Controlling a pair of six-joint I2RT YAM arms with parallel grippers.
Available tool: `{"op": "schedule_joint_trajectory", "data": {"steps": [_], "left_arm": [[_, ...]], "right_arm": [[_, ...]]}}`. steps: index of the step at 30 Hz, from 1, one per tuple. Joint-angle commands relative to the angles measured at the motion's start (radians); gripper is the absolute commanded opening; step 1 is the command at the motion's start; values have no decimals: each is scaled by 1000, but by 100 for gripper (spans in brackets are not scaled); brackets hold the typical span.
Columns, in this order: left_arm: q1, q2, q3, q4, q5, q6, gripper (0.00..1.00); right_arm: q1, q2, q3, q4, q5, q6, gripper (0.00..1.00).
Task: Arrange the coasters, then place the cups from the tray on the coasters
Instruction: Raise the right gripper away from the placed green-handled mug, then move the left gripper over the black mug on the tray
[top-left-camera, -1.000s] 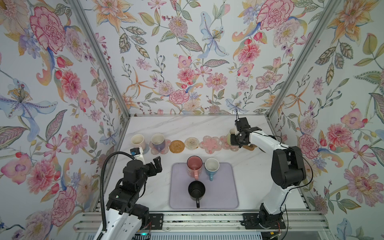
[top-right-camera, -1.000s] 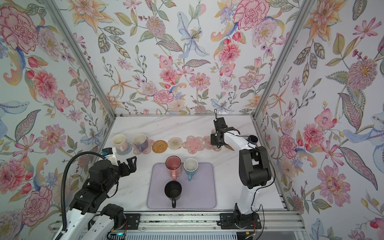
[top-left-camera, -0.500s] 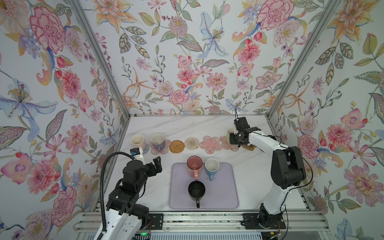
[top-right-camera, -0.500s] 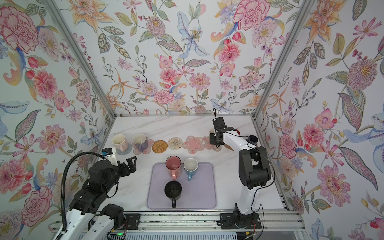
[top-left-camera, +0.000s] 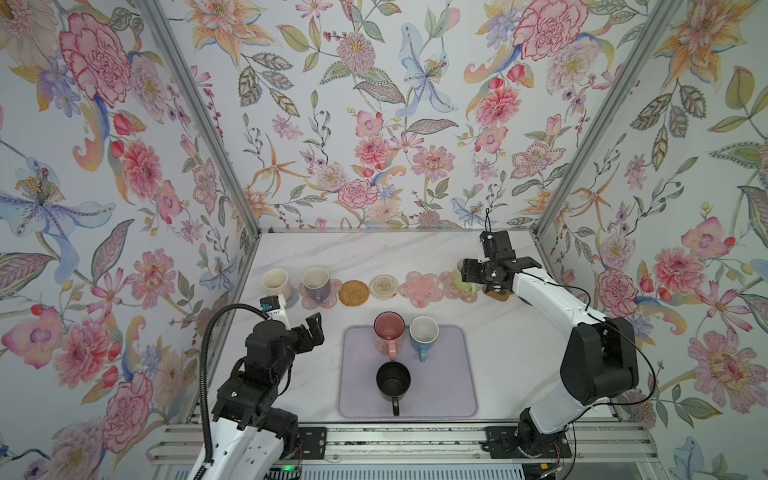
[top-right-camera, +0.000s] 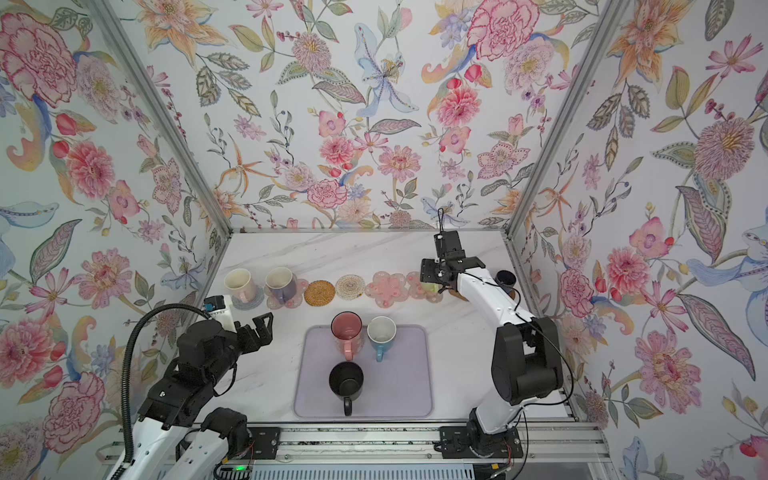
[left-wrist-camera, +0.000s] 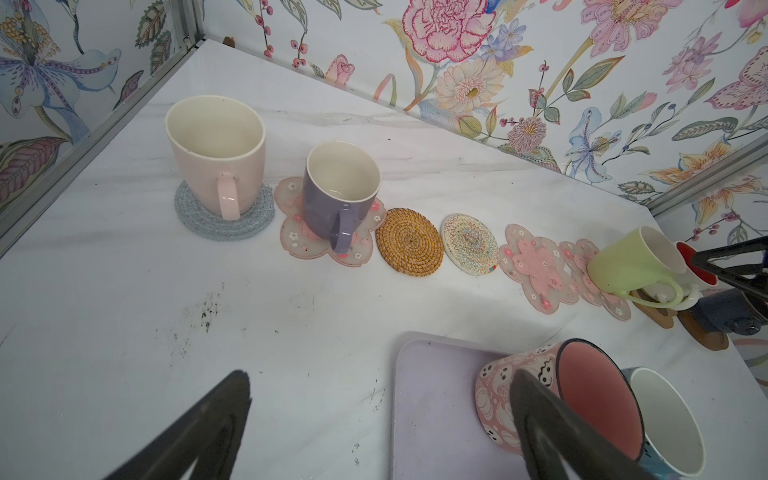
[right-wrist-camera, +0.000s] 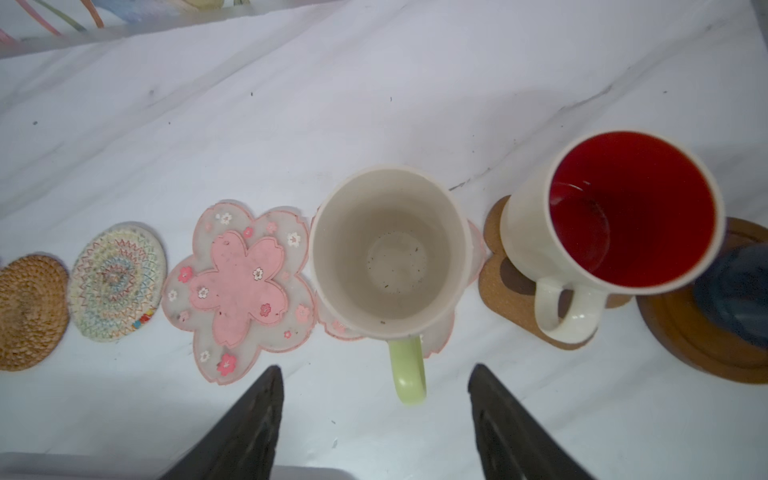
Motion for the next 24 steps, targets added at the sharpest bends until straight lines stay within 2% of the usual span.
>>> {"op": "schedule_joint_trajectory", "data": {"steps": [1,4,9,12,14,19,24], "left_arm": [[-9,-5,-9,13,-26,-7,99],[-9,-6,-6,9,-34,-8,99],[-11,-8,5,-7,-75,-20,99],[-10,-21,23,-31,-140,-70,99],[-10,-62,10,-35,-176,-107,99],[-10,-166,-28,-7,-94,-81,99],[-10,-44,53,-87,-13,-72,93]], "right_arm": [[-8,-107,-86,38,-34,39,83],[-6,-232,-182,55,-45,47,98],[-9,-455,-332,73,-16,40,99],[-16,-538,-383,73,20,38,99],[-21,-561,-396,75,37,35,99],[-26,-561,-409,67,37,38,99],[-29,-562,-420,69,40,33,99]]}}
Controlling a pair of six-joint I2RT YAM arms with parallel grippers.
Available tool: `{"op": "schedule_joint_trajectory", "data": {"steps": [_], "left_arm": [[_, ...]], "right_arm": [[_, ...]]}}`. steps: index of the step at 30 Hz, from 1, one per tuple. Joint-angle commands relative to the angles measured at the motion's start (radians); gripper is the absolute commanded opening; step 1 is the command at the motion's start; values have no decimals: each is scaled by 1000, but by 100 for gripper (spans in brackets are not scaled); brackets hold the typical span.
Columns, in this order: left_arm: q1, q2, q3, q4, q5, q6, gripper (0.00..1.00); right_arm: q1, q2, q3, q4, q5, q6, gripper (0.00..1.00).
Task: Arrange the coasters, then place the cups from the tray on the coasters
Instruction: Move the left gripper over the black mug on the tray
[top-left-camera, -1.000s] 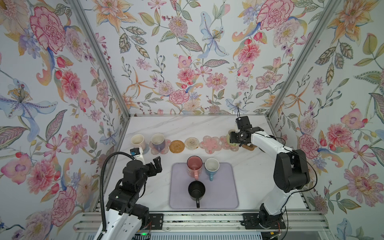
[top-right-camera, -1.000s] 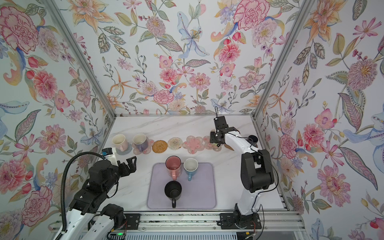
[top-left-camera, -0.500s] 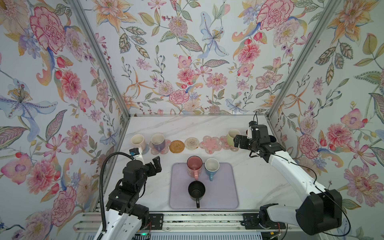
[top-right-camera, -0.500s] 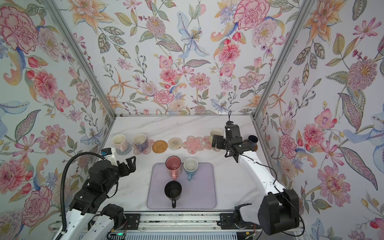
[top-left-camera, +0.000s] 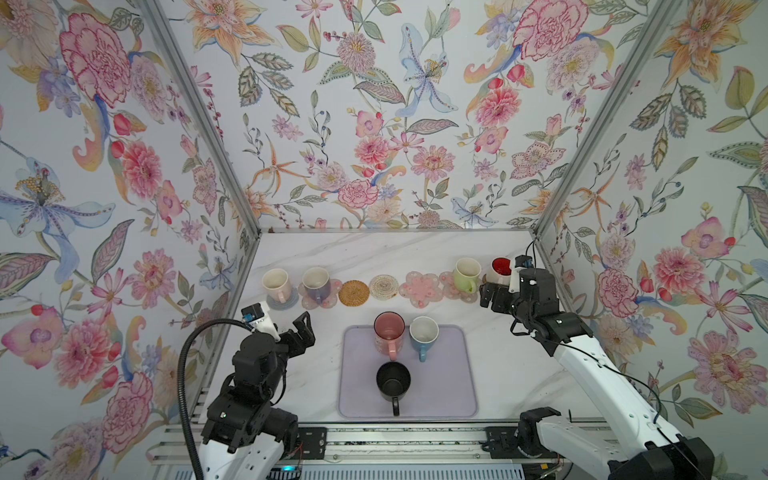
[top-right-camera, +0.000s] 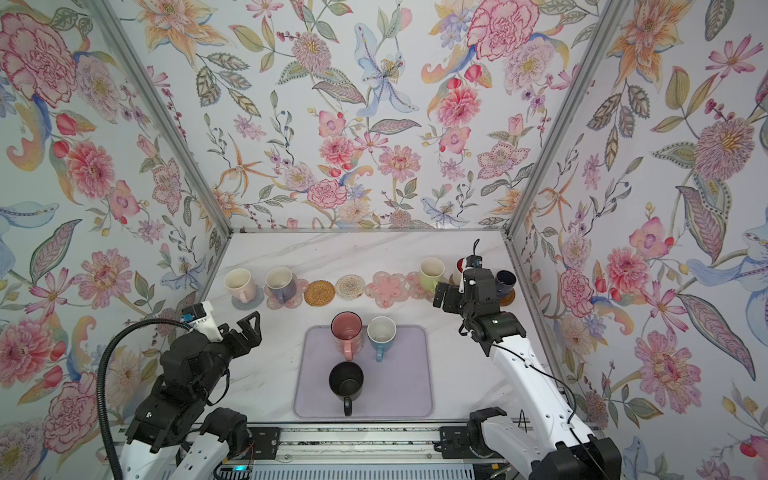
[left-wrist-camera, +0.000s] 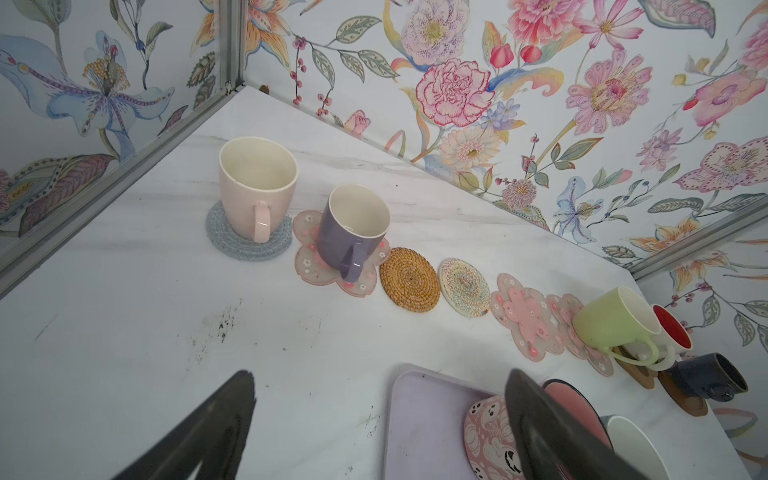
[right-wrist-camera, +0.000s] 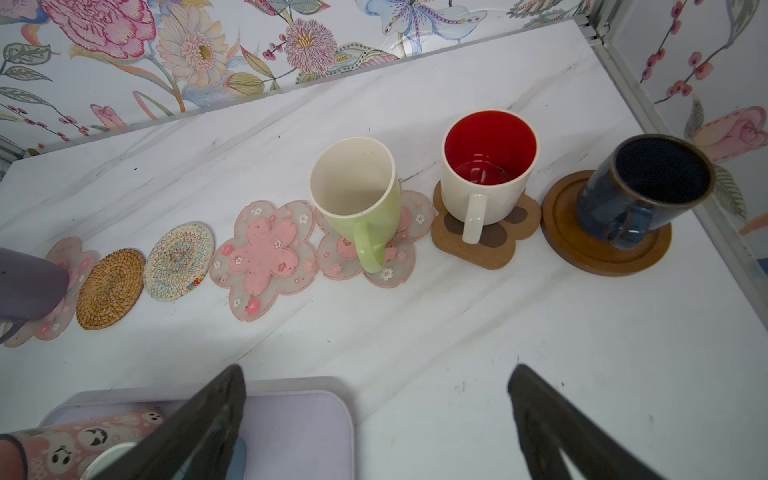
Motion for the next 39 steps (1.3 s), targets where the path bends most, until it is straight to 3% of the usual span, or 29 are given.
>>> {"op": "schedule_joint_trajectory", "data": {"steps": [1,6,11,13,19,24,33,39], "left_arm": [[-9,63,37,-36,84,-9,93],[-19,76,-5,29,216,-102,93],[-119,92,6,18,220,-178,92],[-191,113,29,5,166,-189,92],[-523,270,139,-54,-117,-226,92],[-806,368,213,-168,-333,-363,92],[-1174,529,210,-256,-410,-679,92],[-1314,600,212,-253,-373,-786,92]], "right_arm": [[-8,3,-10,5,18,1,99],[-7,9,-13,2,4,2,99],[-9,14,-14,4,-6,4,99],[-10,22,-12,5,-9,5,99],[-13,29,-12,0,-14,8,99],[-14,17,-13,-10,-5,6,99],[-13,18,-14,-10,-2,6,99],[-15,17,-19,-5,-10,7,99]]}}
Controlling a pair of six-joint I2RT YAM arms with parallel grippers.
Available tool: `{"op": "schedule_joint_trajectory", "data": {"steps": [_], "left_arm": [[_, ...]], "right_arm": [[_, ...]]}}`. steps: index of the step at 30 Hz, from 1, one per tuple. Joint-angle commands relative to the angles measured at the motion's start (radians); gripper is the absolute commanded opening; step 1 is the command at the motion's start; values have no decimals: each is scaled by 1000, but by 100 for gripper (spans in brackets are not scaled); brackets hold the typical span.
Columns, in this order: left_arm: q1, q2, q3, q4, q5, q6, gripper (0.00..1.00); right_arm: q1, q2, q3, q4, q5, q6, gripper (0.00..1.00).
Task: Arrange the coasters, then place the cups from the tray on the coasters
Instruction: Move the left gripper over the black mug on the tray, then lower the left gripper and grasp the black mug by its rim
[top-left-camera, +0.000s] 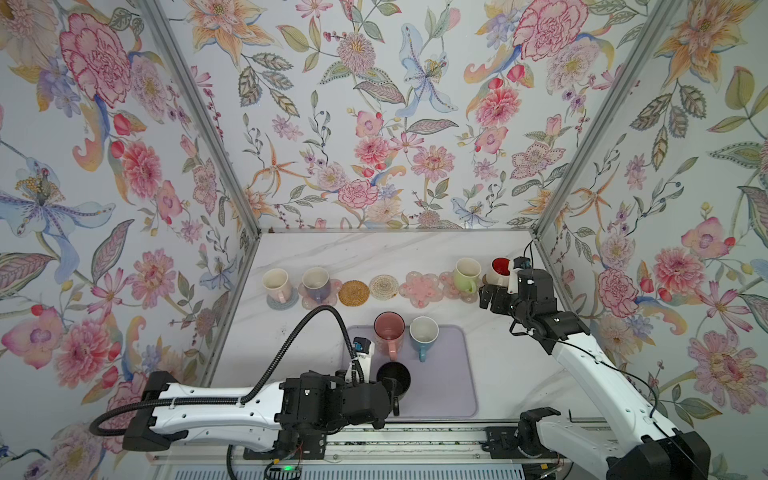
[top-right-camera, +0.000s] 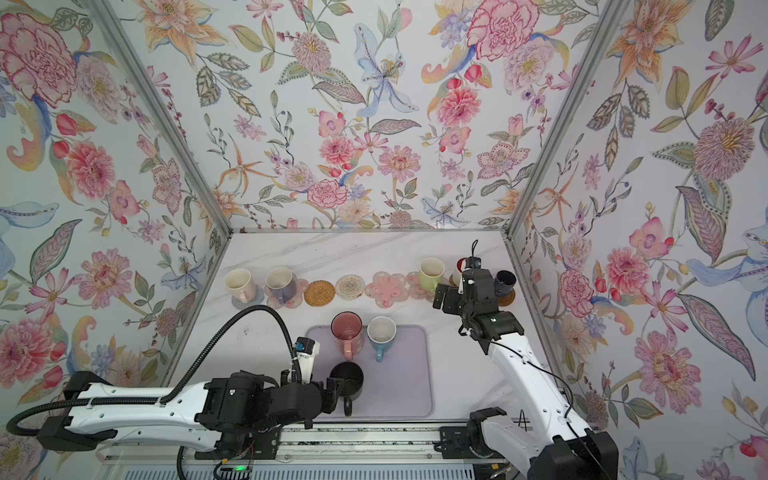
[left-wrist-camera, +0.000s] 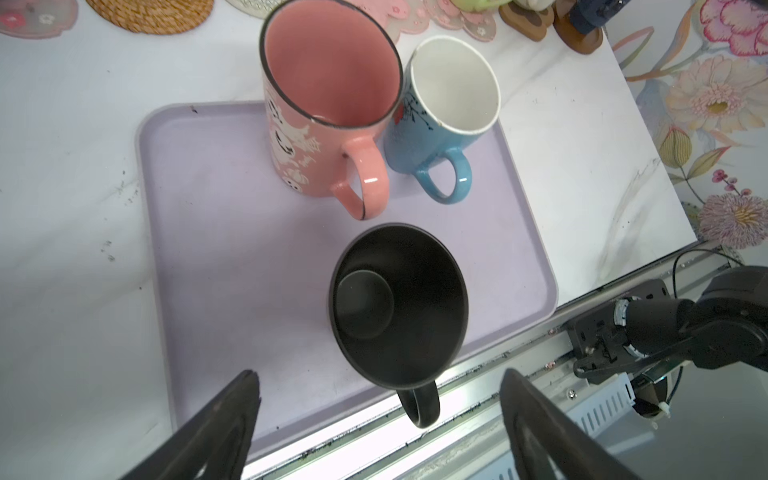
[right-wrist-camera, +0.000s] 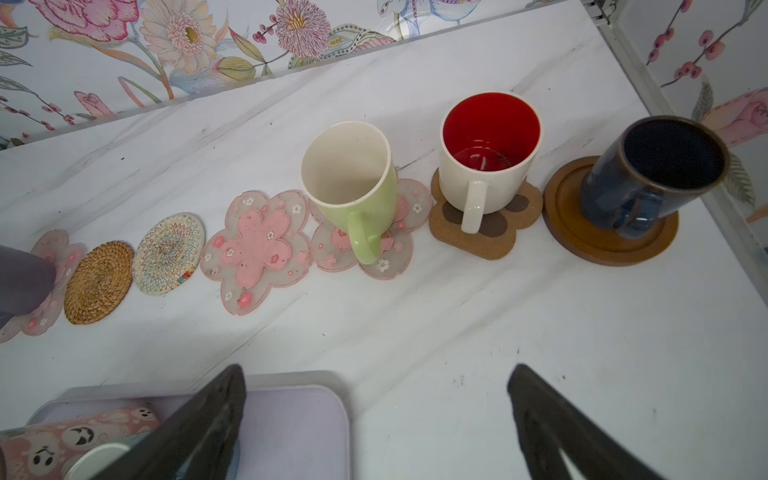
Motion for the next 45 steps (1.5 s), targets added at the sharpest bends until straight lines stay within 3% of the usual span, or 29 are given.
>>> {"op": "schedule_joint_trajectory", "data": {"steps": [1,6,22,33,45], "left_arm": [[-60,34,21,-35,-7,-114,92],[-118,105,9,-2,67,-156,93],[-92,292,13,95,163,-137,90],[9,335,24,103,215,-81,79],[41,375,27,109,224,-73,64]], "right_arm": [[-6,-4,-13,-5,-1,6,99],[-7,-4,-14,-5,-3,6,99],[-8,12,-16,1,-20,13,99],[-8,8,-23,4,-20,11,99],[-9,8,-25,6,-31,12,99]]}}
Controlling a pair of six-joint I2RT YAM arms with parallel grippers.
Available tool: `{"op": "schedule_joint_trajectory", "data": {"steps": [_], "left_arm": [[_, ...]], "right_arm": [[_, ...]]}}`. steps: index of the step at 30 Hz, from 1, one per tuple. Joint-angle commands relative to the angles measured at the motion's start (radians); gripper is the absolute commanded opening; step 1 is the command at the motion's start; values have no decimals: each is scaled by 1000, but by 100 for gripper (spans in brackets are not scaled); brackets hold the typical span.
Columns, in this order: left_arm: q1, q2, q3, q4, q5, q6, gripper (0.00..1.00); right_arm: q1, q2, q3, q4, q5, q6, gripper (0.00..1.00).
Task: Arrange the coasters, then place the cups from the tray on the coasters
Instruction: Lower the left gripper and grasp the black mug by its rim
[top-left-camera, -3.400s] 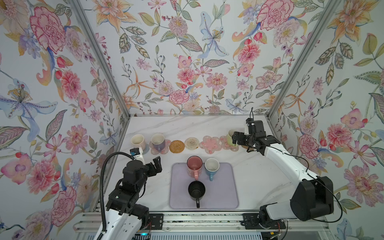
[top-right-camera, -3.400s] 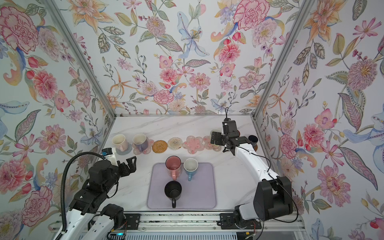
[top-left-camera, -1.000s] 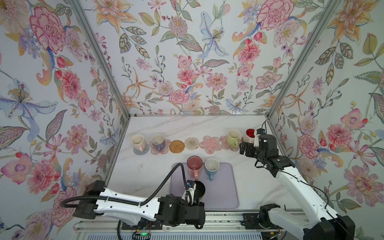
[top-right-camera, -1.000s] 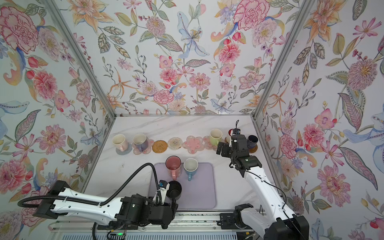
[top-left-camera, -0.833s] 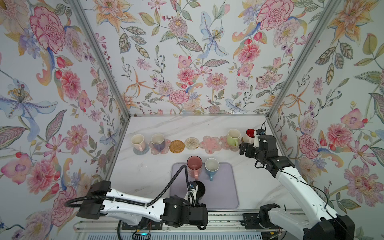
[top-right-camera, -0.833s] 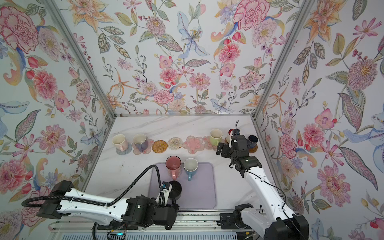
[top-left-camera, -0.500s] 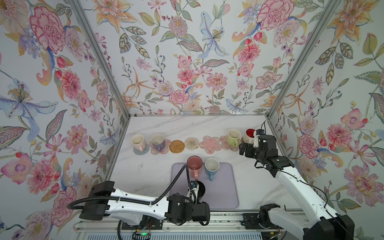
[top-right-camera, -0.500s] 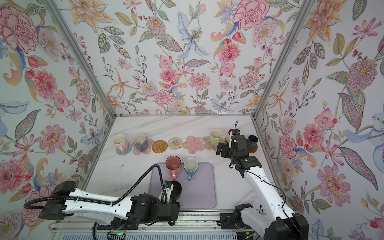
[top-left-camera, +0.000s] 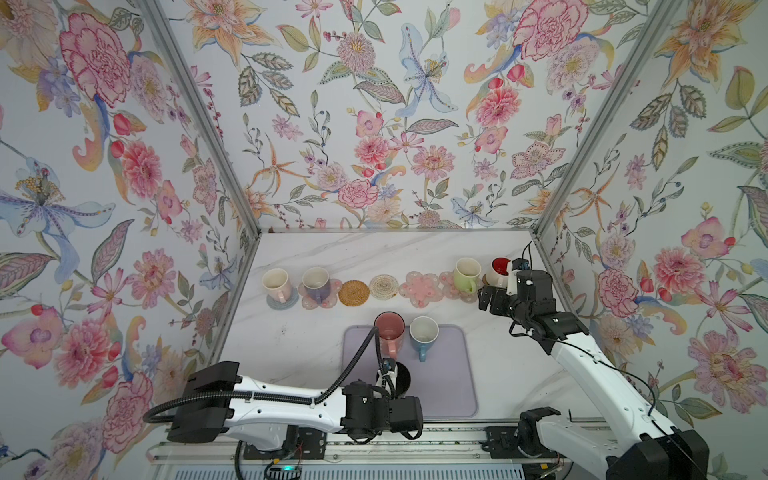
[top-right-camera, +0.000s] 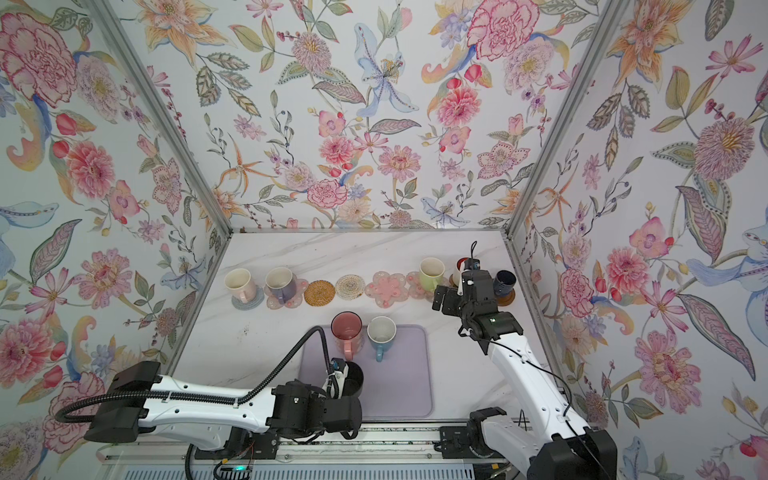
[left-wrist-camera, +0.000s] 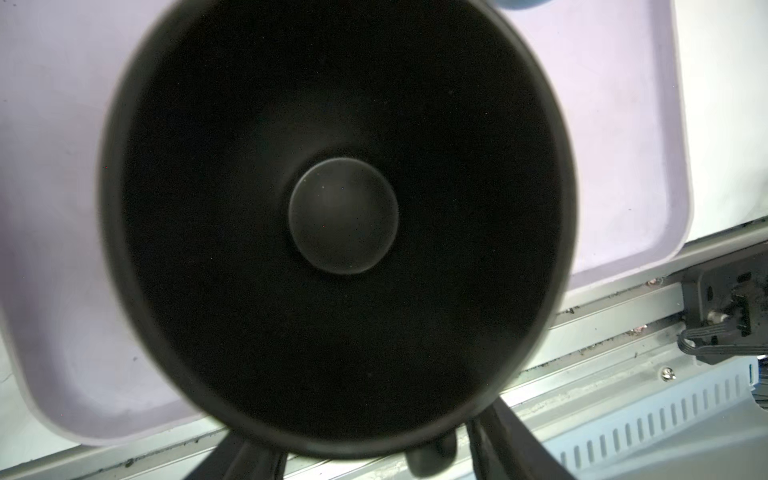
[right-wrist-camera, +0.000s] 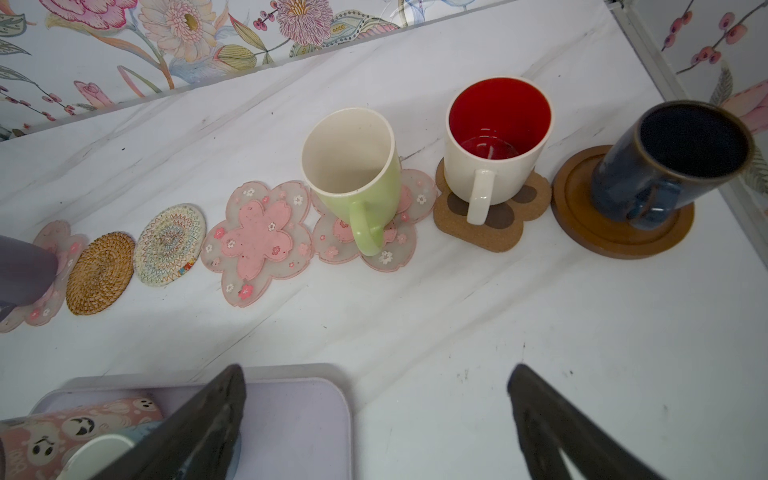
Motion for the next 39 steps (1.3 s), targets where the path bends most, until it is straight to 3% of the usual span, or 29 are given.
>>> {"op": "schedule_joint_trajectory", "data": {"steps": [1,9,23,31,36,39], "left_arm": [[19,16,27,-10,0,21,63],[44,28,37,-3,-11,39,56],[55,78,60,-23,1,59,35],[56,77,57,-40,3,52,19],[56,66,52,-55,-4,43,1],[57,55,50,-65,-10,37,0]], "right_arm": [[-6,4,-12,7,-13,12,99],[-8,5,-13,6,-16,12,99],[-8,11,-12,9,-34,11,99],[-7,18,-11,10,-30,11,99],[-8,17,-13,10,-31,12,99],[-8,16,-13,10,-33,11,99]]}}
